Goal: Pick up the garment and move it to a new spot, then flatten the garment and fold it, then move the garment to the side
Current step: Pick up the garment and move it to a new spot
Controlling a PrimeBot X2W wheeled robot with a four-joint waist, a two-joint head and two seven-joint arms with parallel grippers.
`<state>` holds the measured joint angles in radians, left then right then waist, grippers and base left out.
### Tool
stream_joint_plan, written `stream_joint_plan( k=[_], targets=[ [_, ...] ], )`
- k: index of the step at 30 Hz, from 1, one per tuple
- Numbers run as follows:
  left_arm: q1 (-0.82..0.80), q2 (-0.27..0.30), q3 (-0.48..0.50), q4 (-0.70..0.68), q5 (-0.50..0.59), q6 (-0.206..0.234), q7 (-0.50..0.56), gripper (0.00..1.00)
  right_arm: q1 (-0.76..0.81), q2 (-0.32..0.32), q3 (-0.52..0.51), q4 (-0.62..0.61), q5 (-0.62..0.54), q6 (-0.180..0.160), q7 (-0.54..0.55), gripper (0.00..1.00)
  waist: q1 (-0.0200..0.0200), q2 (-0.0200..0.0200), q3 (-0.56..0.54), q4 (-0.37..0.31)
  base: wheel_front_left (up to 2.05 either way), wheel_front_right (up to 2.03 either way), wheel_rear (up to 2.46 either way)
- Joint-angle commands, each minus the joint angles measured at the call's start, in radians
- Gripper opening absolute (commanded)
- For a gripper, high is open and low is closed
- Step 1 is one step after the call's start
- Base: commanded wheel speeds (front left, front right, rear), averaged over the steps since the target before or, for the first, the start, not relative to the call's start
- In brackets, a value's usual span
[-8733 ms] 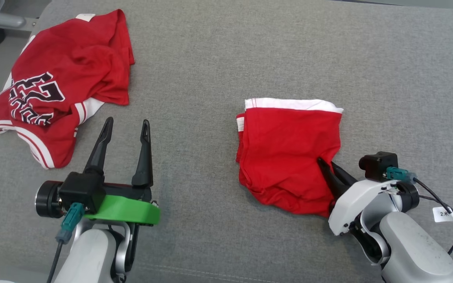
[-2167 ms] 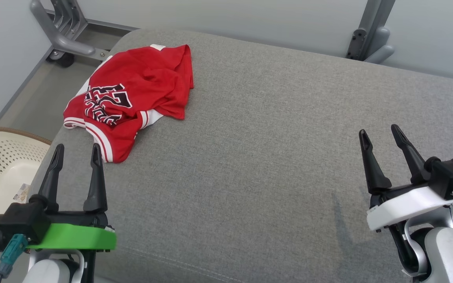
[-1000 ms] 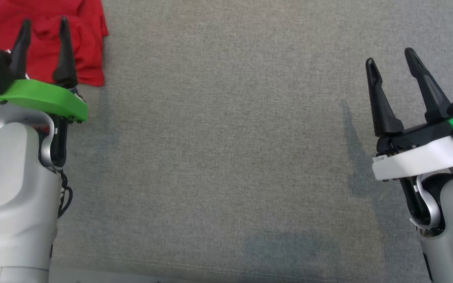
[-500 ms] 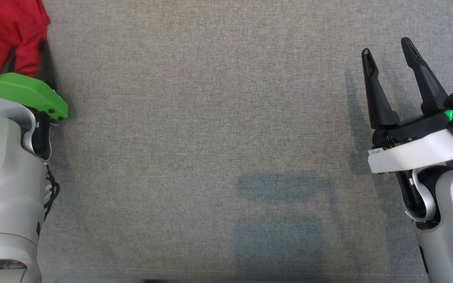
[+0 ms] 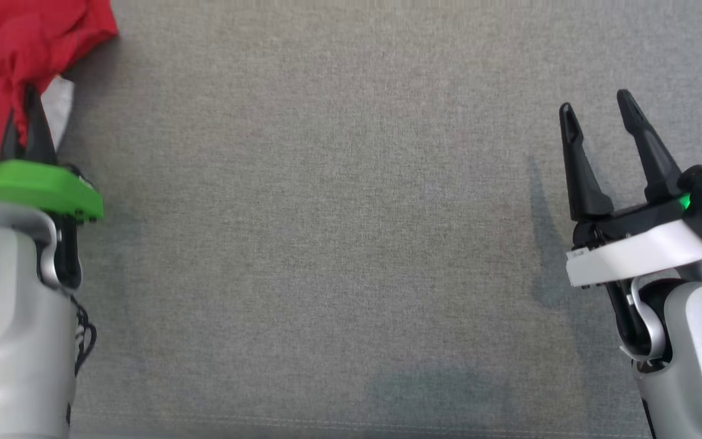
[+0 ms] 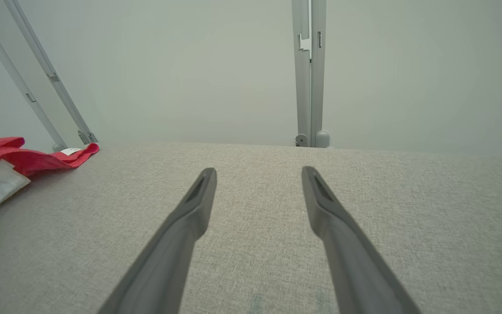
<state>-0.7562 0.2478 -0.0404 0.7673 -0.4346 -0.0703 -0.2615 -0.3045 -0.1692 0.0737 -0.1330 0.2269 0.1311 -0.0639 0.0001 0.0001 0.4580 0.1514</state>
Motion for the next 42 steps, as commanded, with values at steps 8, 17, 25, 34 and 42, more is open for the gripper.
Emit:
stream_joint_plan(
  k=[8, 17, 25, 34, 42],
  targets=[
    [0.304, -0.031, 0.056, -0.342, 0.094, 0.038, -0.003, 0.00, 0.087, 0.016, -0.010, 0.029, 0.011, -0.001, -0.019, 1.00, -0.0001, -0.0001, -0.187, -0.002, 0.00, 0.00, 0.00],
    [0.564, -0.045, 0.048, -0.629, 0.119, 0.086, 0.025, 0.00, 0.145, 0.033, -0.003, 0.036, 0.012, -0.001, -0.023, 1.00, -0.0001, -0.0001, -0.281, -0.043, 0.00, 0.00, 0.00],
    [0.646, -0.062, 0.004, -0.844, 0.135, 0.112, 0.093, 0.00, 0.145, 0.046, 0.001, 0.017, 0.014, -0.001, -0.021, 1.00, -0.0001, -0.0001, -0.280, -0.121, 0.00, 0.00, 0.00],
    [0.561, -0.087, -0.115, -0.904, 0.169, 0.083, 0.172, 0.00, 0.114, 0.069, 0.012, 0.014, 0.029, -0.001, -0.040, 1.00, -0.0001, -0.0001, -0.216, -0.319, 0.00, 0.00, 0.00],
    [0.438, -0.112, -0.242, -0.854, 0.201, 0.023, 0.230, 0.00, 0.093, 0.097, 0.030, 0.061, 0.058, -0.001, -0.098, 1.00, -0.0001, -0.0001, -0.131, -0.542, 0.00, 0.00, 0.00]
  ],
)
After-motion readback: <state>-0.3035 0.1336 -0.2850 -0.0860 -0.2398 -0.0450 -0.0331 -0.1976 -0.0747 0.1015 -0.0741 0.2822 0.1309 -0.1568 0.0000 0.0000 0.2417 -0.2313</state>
